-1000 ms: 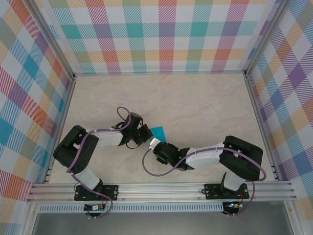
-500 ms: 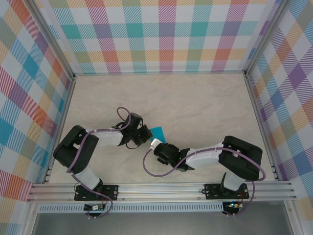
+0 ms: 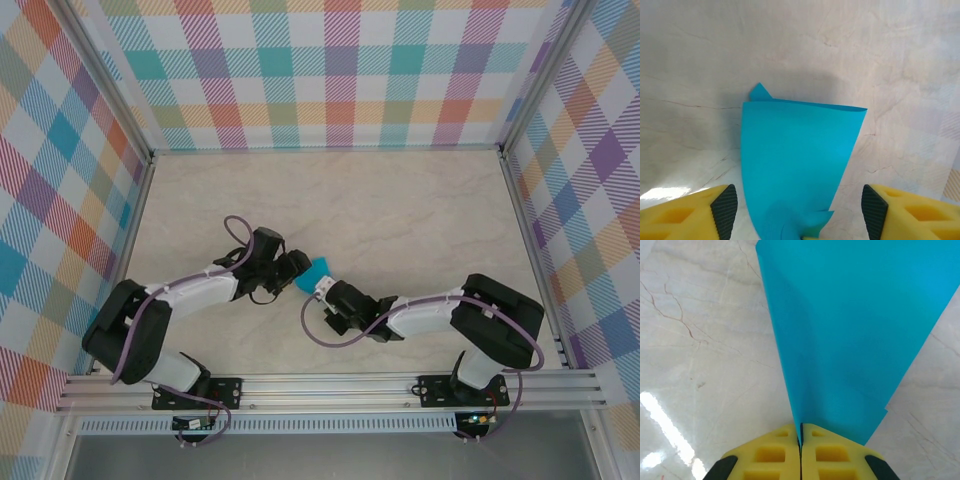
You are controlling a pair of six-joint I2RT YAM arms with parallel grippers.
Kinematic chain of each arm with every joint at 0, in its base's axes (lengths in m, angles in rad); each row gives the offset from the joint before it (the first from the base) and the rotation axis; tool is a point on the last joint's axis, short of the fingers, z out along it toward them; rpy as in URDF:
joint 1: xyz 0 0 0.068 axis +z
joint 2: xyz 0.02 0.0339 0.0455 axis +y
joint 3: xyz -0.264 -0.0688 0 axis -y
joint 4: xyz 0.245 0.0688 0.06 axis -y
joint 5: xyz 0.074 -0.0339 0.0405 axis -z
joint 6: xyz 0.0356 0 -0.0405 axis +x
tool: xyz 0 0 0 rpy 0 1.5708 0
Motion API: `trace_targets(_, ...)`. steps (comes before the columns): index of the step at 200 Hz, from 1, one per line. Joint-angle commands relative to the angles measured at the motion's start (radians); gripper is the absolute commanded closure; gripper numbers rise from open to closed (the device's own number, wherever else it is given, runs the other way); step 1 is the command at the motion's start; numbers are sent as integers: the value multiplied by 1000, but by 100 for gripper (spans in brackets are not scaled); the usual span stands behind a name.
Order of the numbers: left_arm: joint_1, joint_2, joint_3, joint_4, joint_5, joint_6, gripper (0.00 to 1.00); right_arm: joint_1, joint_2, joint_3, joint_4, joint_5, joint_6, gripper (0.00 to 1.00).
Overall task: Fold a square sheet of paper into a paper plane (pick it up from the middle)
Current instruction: Fold the wing for the fifth time at the center of the table.
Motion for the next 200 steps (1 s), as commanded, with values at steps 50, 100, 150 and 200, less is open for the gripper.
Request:
trace_targets(50,-6,-98,20,-157,-92,22,26,-146,11,-46,83,-382,175,92)
trace_targets(100,-6,-92,16,-147,-78,18,26,-230,9,-93,146,-516,264,90)
trace_targets(150,-6,5,52,-82,28,47,24,-260,-2,-149,236,-564,246,89)
trace_targets(200,-7,186,148,-86,111,34,32,-260,10,-142,233,-555,175,89)
